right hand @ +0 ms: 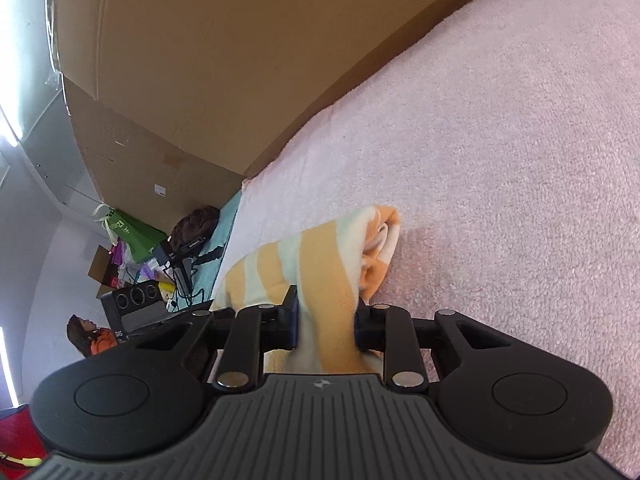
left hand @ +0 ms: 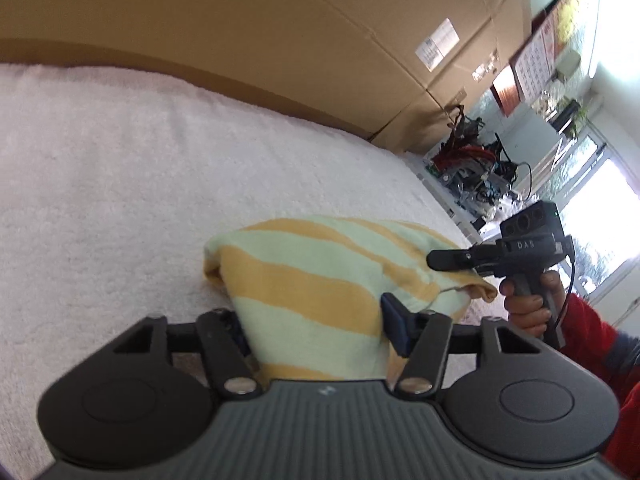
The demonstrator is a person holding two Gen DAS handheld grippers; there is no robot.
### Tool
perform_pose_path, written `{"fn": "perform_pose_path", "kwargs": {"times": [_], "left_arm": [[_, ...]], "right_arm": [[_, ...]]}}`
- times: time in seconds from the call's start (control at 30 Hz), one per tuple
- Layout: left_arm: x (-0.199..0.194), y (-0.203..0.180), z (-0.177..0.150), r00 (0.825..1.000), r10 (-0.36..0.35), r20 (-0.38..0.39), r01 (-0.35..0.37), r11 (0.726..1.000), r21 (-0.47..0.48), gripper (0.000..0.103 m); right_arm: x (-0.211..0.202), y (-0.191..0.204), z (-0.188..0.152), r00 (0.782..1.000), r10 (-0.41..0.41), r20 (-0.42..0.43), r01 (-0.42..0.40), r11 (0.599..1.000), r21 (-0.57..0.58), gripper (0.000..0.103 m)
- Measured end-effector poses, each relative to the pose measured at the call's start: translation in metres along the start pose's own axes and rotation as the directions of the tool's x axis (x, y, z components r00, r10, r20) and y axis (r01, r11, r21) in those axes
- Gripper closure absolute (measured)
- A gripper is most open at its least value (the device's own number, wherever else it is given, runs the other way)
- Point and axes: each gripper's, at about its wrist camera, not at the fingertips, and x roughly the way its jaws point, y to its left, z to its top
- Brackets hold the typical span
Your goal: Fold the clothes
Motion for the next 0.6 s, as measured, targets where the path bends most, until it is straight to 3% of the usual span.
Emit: {"fn": "perform_pose_path", "kwargs": {"times": [0.23,0.4,0.6], "left_arm": [[-0.021,-0.012,0.020,0.992,0.025,0.121,-0.035,0.996,0.080,0.069],[-0.035,-0.004,0.053,0.980,0.064,0.188,-0.089,0.988,0.129,0.069],[-0.038,0.041,0.105,0.961,0.158,0.227,-0.188,0.975,0.117,0.069]], "right_arm": [[0.004,0.023,0.020,0.998,0.025,0.057,-0.021,0.997,-0.071,0.078],[0.033,0.032,0.059,0.993,0.062,0.101,-0.053,0.995,-0.090,0.078],[0.098,0.035,0.103,0.989,0.093,0.115,-0.082,0.992,-0.094,0.078]]}}
